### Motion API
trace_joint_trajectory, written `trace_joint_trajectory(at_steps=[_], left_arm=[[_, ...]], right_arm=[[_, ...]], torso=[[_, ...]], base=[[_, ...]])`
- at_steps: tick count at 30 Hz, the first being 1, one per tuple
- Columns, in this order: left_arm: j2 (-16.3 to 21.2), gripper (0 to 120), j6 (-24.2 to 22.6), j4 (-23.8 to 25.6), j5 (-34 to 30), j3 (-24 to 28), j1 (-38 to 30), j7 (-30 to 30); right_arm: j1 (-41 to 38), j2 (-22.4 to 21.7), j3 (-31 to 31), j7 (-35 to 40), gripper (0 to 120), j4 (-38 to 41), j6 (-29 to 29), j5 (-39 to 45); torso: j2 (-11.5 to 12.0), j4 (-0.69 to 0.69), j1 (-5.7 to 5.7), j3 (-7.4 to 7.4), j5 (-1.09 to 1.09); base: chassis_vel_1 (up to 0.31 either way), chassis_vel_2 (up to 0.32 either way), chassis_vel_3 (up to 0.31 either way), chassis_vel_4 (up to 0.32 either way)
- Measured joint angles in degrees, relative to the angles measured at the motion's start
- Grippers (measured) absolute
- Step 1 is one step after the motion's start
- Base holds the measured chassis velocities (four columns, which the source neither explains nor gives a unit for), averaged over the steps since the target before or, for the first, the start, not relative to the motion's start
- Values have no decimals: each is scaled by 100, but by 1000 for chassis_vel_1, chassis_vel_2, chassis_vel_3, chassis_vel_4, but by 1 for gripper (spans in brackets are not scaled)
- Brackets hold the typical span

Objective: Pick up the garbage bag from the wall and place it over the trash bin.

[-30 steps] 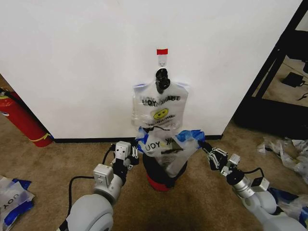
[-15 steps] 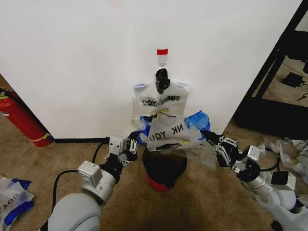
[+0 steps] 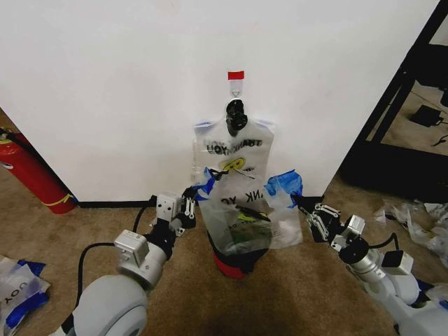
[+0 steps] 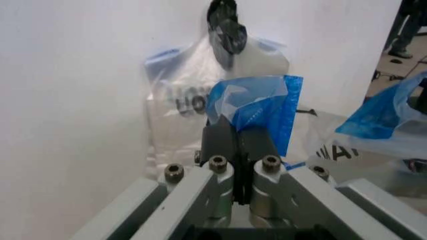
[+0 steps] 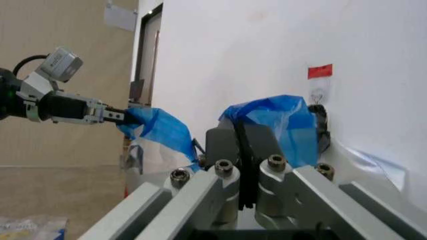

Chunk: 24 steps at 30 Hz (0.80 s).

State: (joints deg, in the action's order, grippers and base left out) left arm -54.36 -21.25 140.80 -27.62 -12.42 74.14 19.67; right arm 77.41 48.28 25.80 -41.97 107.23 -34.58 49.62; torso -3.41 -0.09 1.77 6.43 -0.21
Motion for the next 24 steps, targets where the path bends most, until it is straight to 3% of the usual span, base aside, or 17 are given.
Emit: trace_joint_trajectory(at_steps=[19, 24], left_arm=[[-140, 0, 118, -333, 520, 46, -175, -26], [-371, 0, 185, -791, 427, 296, -103, -24]], right_arm=[[108, 498, -566, 7, 0, -428, -64, -127], [70, 715, -731, -83, 0, -886, -175, -311]], torso=[[0, 0, 0, 0, 0], [0, 0, 0, 0, 0]], base=[[0, 0, 0, 0], [0, 0, 0, 0]])
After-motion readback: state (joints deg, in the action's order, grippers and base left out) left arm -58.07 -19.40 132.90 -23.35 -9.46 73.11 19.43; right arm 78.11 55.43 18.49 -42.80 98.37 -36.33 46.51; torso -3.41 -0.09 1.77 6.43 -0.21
